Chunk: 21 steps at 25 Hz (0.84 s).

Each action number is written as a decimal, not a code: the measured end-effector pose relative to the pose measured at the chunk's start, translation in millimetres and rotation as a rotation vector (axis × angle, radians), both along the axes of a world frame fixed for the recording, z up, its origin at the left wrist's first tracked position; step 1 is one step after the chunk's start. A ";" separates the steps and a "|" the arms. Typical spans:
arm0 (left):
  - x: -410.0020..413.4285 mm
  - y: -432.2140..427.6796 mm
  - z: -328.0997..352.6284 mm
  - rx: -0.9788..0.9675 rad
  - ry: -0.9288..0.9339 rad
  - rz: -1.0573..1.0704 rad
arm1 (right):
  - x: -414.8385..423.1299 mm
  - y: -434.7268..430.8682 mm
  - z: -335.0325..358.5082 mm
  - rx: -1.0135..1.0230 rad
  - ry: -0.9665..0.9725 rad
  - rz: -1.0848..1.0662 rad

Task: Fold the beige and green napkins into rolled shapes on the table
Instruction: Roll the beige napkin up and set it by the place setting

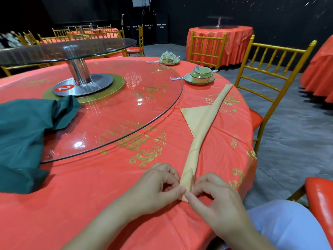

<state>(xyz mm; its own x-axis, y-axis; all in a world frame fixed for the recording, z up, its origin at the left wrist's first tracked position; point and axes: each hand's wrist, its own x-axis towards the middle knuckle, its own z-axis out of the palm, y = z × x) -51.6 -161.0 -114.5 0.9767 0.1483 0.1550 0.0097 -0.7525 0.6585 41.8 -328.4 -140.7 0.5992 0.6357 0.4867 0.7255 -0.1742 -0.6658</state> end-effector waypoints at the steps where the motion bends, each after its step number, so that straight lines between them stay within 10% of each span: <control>1: 0.4 -1.2 -1.0 0.043 0.002 0.030 | -0.6 0.7 1.3 -0.005 0.000 -0.021; 14: -5.3 6.0 2.6 0.155 -0.136 -0.031 | 2.4 1.4 4.1 -0.112 -0.446 -0.024; 21: -9.7 10.5 5.6 0.344 -0.153 -0.093 | 4.2 5.4 3.5 -0.058 -0.344 0.008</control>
<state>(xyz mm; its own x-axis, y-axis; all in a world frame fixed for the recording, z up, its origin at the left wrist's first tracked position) -61.4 -150.5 -108.9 0.9454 -0.0259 0.3250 -0.1476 -0.9228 0.3558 46.0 -323.0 -137.2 0.4013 0.6722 0.6222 0.9072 -0.1981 -0.3710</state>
